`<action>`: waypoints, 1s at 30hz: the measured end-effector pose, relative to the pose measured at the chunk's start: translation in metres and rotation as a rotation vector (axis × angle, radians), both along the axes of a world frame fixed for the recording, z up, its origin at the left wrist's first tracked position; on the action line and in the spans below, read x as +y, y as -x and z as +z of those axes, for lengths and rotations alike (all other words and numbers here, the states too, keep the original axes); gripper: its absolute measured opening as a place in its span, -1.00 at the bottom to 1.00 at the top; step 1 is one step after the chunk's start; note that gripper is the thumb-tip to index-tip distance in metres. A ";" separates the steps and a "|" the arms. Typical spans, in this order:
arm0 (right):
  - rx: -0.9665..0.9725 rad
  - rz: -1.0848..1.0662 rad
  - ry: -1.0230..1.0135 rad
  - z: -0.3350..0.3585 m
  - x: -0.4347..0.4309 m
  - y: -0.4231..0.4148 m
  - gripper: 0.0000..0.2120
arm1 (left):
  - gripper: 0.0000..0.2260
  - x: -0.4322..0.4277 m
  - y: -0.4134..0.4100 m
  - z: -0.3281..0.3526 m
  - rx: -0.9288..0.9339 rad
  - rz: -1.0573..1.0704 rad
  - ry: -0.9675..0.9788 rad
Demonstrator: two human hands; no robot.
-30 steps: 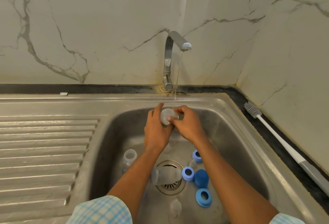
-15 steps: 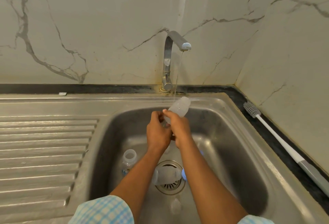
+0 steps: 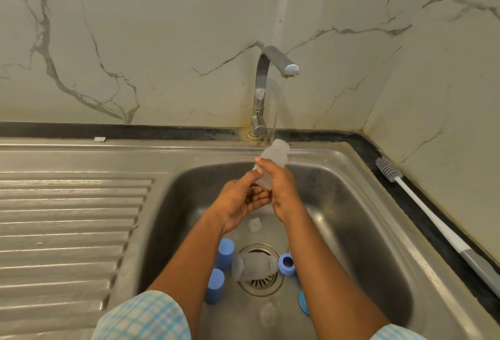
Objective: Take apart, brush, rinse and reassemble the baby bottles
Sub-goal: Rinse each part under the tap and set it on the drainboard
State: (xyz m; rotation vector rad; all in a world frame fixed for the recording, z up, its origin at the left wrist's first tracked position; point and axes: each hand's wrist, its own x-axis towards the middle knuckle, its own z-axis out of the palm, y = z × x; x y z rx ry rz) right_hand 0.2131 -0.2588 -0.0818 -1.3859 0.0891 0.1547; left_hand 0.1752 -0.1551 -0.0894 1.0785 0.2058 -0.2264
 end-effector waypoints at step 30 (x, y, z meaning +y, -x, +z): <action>0.150 -0.047 0.125 -0.007 0.006 -0.008 -0.63 | -0.54 0.031 0.007 -0.004 -0.198 -0.054 -1.016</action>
